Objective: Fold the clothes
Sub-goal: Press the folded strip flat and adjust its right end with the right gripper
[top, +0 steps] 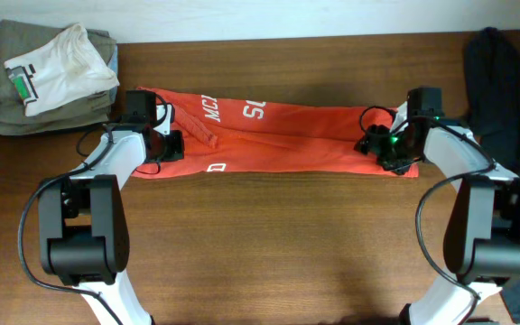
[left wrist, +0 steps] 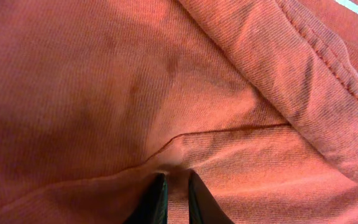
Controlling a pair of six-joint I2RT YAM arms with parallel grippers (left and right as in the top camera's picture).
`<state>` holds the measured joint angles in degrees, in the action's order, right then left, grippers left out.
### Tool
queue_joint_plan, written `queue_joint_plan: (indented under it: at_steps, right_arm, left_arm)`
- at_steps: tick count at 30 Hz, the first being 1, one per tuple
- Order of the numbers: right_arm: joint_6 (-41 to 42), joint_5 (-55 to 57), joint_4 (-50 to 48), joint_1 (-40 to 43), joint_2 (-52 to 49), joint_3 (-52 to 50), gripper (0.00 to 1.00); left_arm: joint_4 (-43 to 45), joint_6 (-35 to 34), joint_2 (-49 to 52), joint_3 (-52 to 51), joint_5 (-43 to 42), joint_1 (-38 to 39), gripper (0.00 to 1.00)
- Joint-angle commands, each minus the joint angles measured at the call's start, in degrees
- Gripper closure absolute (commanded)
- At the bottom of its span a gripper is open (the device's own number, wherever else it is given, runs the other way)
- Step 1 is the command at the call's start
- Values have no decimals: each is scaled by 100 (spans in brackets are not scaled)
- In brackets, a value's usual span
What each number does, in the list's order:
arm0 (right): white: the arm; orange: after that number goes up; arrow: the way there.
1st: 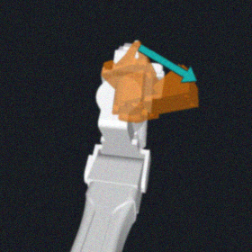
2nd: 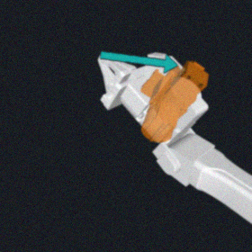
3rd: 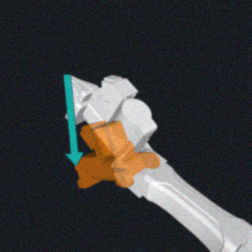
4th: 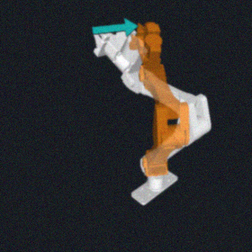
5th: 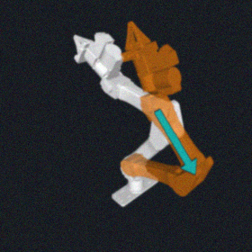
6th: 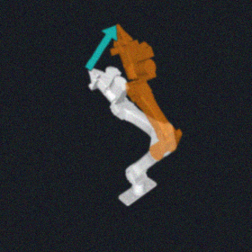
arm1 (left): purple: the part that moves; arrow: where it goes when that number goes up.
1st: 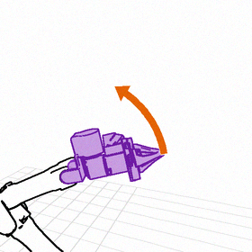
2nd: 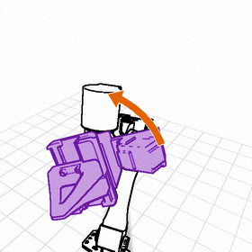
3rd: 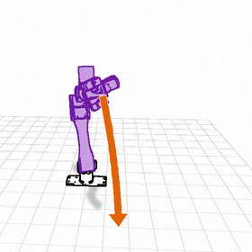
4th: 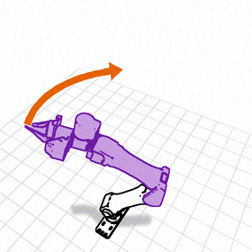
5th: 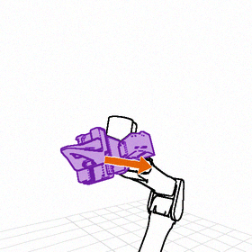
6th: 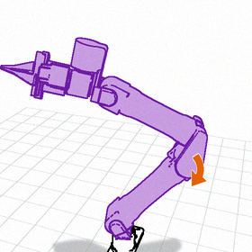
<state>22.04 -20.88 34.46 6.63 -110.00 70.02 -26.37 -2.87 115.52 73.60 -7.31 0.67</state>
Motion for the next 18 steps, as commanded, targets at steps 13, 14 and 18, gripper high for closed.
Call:
queue_joint_plan:
  at_steps: [13,14,18]
  right_arm:
    - [142,619,-809,-17,-162,-31,28]
    - [142,621,-863,-20,-162,-31,28]
    - [142,636,-1078,-17,-162,-15,27]
  left_arm:
    - [20,-35,256,-35,-42,-4,87]
    - [20,-35,256,-37,-42,-4,87]
    - [22,-35,256,-37,-42,-4,87]
